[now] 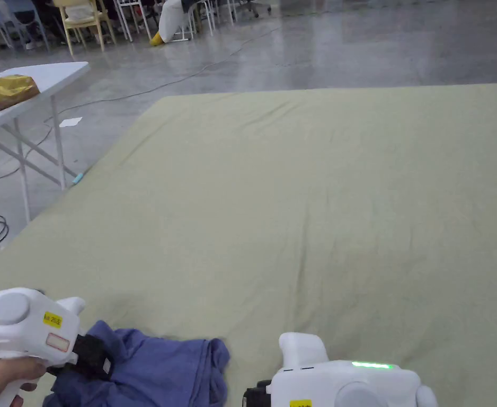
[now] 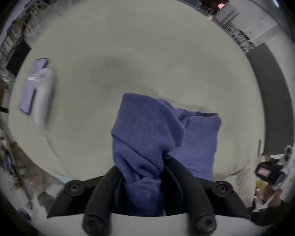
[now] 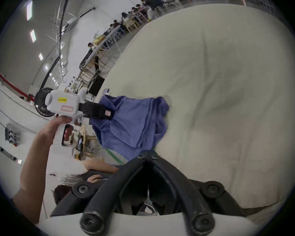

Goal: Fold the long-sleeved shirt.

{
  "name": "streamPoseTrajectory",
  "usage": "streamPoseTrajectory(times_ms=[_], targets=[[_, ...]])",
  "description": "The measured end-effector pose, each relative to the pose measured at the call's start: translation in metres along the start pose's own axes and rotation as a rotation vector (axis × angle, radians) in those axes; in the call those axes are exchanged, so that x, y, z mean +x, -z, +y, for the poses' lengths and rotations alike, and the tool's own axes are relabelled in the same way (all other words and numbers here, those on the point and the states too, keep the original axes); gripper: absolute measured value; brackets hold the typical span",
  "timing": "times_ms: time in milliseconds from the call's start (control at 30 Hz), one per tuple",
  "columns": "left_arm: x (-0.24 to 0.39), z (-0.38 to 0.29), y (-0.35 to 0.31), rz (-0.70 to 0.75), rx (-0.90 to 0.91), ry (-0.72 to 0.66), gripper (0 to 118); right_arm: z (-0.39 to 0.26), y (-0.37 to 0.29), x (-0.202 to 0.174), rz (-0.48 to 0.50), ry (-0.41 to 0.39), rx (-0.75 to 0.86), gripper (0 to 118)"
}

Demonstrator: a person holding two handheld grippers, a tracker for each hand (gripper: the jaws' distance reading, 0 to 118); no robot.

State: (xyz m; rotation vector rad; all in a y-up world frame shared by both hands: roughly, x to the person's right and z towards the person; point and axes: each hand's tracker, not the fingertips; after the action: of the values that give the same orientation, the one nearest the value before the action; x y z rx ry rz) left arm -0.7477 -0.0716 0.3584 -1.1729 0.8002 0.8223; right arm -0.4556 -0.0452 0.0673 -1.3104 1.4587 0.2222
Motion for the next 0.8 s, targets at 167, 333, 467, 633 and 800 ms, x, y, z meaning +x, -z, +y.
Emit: streamPoseTrajectory(times_ms=[167,333,467,633,800], targets=[[0.004,-0.010,0.020,0.107,-0.029,-0.052,117,0.002,0.005,-0.017,0.018,-0.025,0.001,0],[0.029,-0.019,-0.008,0.221,0.127,0.091,114,0.000,-0.005,-0.013,0.023,-0.038,0.003,0],[0.033,-0.018,-0.044,0.087,0.237,0.034,113,0.001,-0.025,-0.004,0.028,-0.014,0.024,0],[0.092,-0.028,-0.115,-0.164,0.230,0.032,0,0.010,-0.087,0.017,0.032,-0.036,0.129,0],[0.190,-0.039,-0.207,-0.016,0.555,0.292,0,0.030,-0.195,0.060,-0.088,-0.061,0.341,0]])
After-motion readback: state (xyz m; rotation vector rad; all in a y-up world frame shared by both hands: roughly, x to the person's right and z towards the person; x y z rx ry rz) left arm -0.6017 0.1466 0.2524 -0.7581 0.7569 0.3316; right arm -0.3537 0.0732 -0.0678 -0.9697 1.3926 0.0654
